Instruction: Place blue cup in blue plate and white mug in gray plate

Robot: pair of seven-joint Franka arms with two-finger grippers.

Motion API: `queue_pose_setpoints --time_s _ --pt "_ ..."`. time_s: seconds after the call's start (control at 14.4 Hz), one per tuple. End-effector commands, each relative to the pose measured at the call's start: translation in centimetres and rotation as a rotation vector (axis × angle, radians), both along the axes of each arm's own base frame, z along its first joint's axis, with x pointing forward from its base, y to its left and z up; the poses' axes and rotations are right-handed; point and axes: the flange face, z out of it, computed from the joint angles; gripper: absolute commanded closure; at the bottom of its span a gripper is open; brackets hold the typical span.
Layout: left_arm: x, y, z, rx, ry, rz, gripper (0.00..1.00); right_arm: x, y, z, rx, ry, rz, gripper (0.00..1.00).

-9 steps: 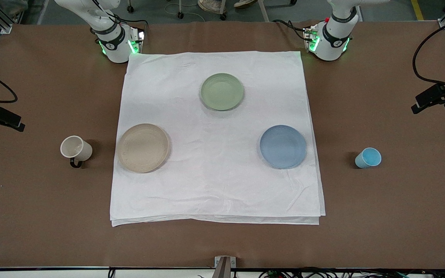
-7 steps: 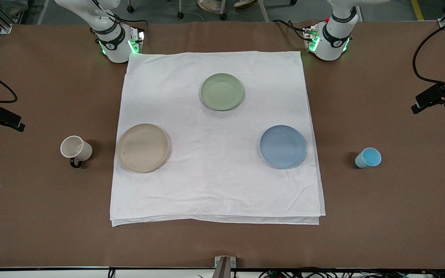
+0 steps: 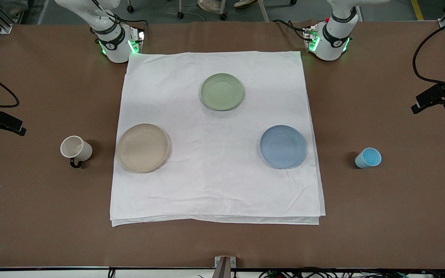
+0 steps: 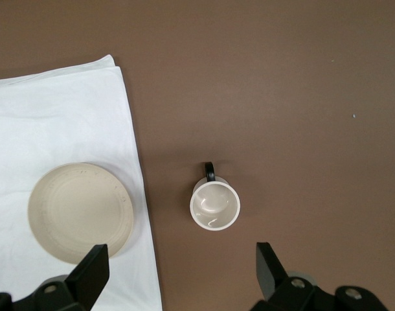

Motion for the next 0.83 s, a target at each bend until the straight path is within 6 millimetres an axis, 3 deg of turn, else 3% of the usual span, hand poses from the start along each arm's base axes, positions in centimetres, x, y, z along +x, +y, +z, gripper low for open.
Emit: queue_pose_setpoints --time_s 0.0,0.07,0.35,0.56,0.77 --pt "0.7 1.4 -2.6 -0.027 0.045 0.048 0.0 3.2 -0.7 -7.8 -0.004 0.062 0.009 0.0" --pt "0.7 1.8 -4.9 -0.027 0.082 0.054 0.0 4.2 -0.7 -11.0 -0.007 0.095 0.012 0.0" --pt "2.3 1.6 -15.0 0.08 0.128 0.034 0.0 6.8 -1.1 -20.9 -0.01 0.133 0.018 0.0" --pt "3.5 1.1 -22.1 0.092 0.131 0.032 0.0 7.3 -1.3 -26.1 -0.007 0.165 0.018 0.0" --pt "4.5 -0.9 -28.2 0.117 0.141 0.061 0.0 6.4 -2.0 -30.2 0.005 0.223 0.049 0.0"
